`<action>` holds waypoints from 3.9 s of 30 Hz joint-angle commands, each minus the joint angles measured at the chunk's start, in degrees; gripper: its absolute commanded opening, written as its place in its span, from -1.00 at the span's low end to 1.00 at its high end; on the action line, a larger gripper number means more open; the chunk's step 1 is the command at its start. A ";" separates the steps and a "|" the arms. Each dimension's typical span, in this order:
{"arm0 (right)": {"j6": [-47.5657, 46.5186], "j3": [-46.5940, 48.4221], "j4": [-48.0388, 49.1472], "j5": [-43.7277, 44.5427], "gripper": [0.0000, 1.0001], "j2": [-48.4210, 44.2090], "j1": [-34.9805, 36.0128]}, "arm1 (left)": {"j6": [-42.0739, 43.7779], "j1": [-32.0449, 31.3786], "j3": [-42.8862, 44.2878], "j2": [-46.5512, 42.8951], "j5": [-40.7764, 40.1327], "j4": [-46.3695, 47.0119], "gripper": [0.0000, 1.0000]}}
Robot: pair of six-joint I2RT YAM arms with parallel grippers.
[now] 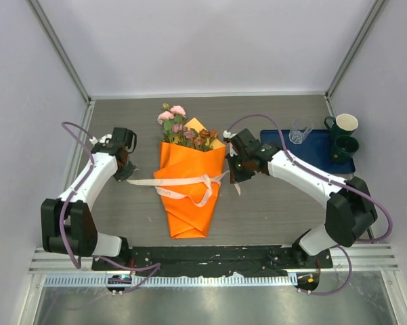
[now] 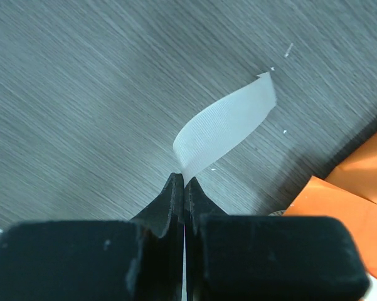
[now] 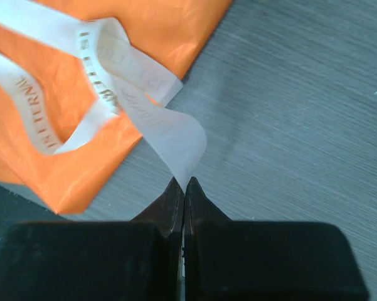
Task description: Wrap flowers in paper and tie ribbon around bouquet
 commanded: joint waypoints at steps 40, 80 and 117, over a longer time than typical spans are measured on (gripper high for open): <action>16.18 -19.44 1.78 16.06 -1.00 -15.56 -26.46 | 1.96 16.10 -7.79 -2.32 4.92 0.74 -1.00; 20.13 -19.09 -0.15 17.57 0.80 -12.45 -34.84 | -3.74 19.89 -8.31 -7.75 20.73 0.83 0.99; 73.76 -15.49 6.00 16.76 -0.92 6.95 3.86 | -52.18 2.39 -17.46 -3.82 21.36 1.18 0.99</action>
